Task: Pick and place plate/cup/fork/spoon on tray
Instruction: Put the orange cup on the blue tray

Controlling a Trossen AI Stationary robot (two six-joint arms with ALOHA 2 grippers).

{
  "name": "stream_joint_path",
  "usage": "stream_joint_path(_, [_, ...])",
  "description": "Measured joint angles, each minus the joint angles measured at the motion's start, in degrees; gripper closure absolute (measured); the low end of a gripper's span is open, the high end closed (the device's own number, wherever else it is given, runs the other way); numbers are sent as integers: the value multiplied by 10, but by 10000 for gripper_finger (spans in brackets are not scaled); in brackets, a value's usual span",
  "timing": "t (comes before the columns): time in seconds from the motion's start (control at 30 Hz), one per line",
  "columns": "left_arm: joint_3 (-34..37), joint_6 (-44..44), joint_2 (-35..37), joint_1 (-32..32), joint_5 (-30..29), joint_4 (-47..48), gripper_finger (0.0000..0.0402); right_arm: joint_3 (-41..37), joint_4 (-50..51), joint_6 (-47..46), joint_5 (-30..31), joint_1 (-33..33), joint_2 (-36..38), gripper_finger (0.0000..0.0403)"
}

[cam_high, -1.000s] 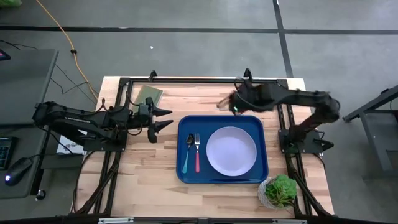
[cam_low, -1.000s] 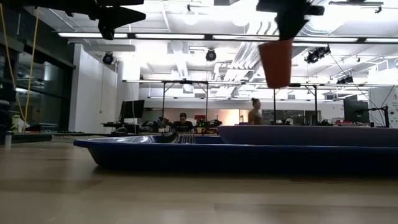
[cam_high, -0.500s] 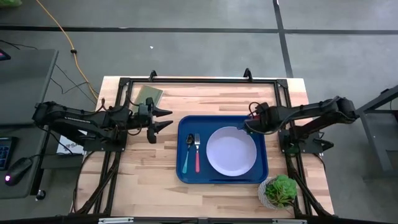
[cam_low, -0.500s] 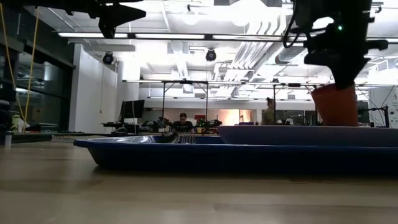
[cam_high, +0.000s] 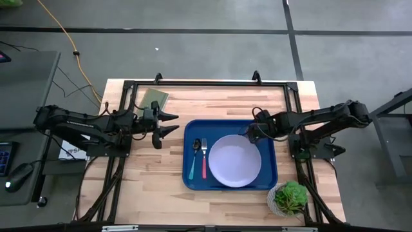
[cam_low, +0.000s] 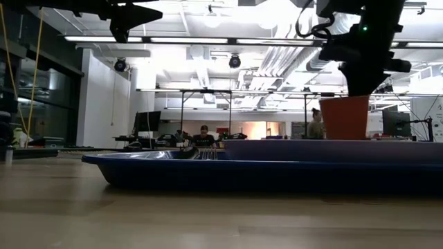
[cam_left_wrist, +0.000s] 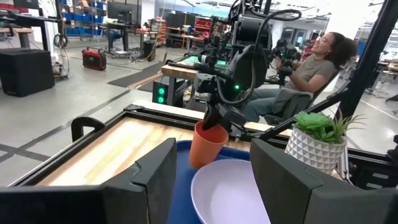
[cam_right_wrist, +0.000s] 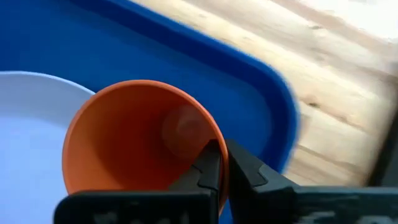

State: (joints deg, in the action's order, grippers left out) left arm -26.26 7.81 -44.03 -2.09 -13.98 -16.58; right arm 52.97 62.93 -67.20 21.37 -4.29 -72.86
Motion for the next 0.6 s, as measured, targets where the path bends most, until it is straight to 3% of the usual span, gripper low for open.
stream_joint_path(0.3, [0, 1, 0, 0, 0, 0, 216, 1, 23, -4, -4, 0, 0, 403])
stream_joint_path(0.6, [0, 1, 0, 0, 0, 0, 216, -49, -9, -22, -24, 11, 2, 402])
